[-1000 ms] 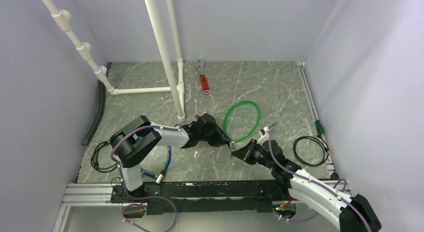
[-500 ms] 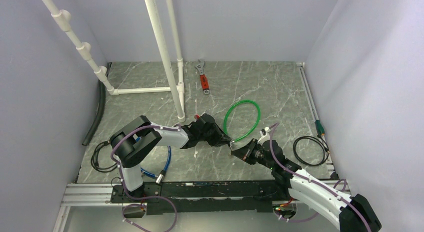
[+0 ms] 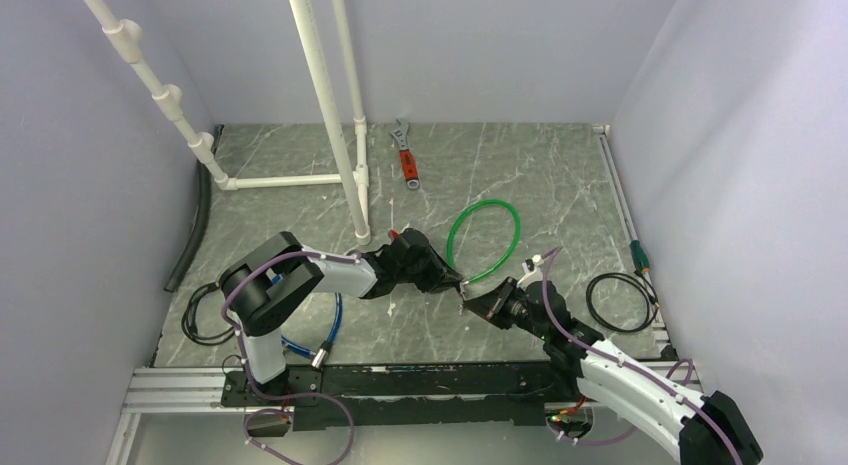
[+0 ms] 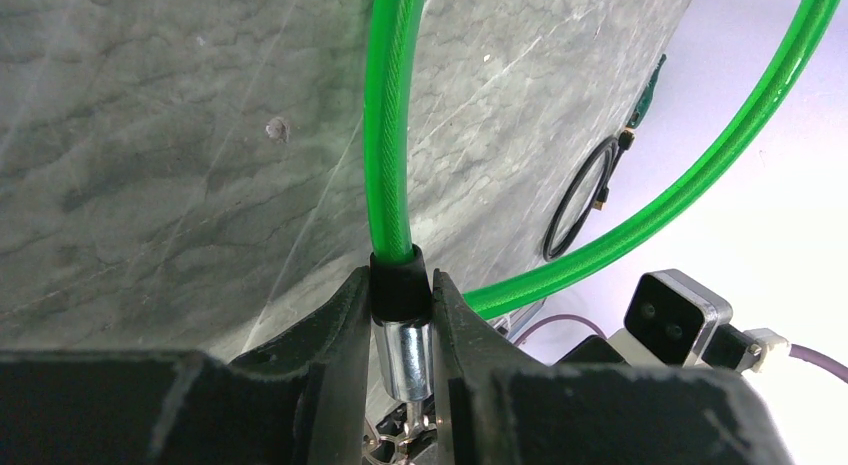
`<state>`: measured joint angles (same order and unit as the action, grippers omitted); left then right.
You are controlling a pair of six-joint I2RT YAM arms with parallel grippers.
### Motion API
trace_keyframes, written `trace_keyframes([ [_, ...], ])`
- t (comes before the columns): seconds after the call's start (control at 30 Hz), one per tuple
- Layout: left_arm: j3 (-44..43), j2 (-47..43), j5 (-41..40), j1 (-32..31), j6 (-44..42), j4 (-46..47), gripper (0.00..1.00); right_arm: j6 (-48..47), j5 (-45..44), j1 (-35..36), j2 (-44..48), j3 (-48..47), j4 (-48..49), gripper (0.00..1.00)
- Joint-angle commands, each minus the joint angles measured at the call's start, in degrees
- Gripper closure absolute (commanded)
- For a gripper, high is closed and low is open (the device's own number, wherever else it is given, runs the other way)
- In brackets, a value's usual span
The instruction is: Unlock with the key
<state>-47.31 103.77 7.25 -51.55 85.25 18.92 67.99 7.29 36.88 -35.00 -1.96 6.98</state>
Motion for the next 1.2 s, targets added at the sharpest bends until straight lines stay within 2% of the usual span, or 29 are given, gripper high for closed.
trace_keyframes([
  [0.0,0.1,-0.3,2.3,-0.8,0.7,2.2,1.00,0.0,-5.5,-0.6,0.5,-1.3,1.9,1.00],
  [0.43,-0.9,0.4,1.5,-1.5,2.4,1.4,1.00,-1.3,-6.7,-0.6,-4.4,-2.6,4.8,1.00],
  [0.7,-0.4,2.1,3.0,-1.7,5.3,4.5,1.00,-1.2,-6.4,-0.6,-6.2,-1.7,9.4,1.00],
  [0.9,-0.4,2.3,4.0,-1.7,5.6,5.6,1.00,-3.5,-7.1,-0.6,-5.2,-1.6,8.8,1.00],
  [1.17,-0.1,-0.3,4.1,-1.6,4.0,4.7,1.00,-9.1,-3.5,-0.6,-0.6,1.8,13.9,1.00],
])
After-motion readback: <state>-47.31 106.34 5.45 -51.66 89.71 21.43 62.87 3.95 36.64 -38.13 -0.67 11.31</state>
